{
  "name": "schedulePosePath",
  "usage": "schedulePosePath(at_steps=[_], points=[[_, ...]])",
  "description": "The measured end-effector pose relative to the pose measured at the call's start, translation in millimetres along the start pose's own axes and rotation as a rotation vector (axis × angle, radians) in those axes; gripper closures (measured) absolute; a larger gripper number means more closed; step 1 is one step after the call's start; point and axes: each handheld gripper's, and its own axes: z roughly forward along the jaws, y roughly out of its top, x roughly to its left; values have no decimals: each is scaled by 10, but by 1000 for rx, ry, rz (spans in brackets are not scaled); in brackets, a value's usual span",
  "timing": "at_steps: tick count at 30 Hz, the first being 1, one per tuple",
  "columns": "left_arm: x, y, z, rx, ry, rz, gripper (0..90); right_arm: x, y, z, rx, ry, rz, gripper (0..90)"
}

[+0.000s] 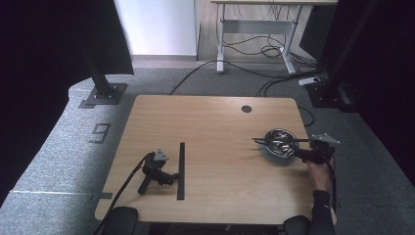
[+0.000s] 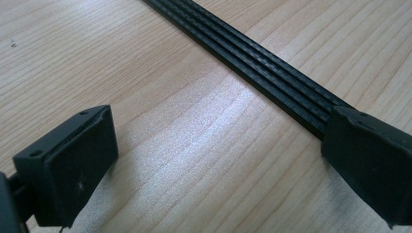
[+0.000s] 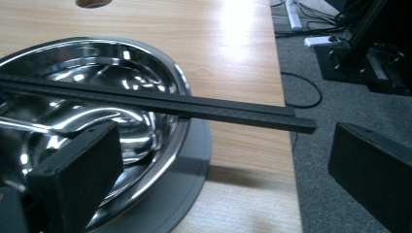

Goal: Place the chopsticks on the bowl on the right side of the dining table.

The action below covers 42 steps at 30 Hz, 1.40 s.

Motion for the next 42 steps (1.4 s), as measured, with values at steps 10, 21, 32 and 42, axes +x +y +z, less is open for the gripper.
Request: schedulePosePath(at_steps=[10,21,32,42], points=[[-1,0,1,-1,0,-1,0,-74,-24,73,-31,38,21,0],[0,0,0,0,0,0,0,-152,-46,177,-12,66,34,0],[0,0,0,0,0,0,0,-144,-37,178,-10,70,30,30],[0,0,0,0,0,0,0,-116,-31,172,-5,75,15,71]])
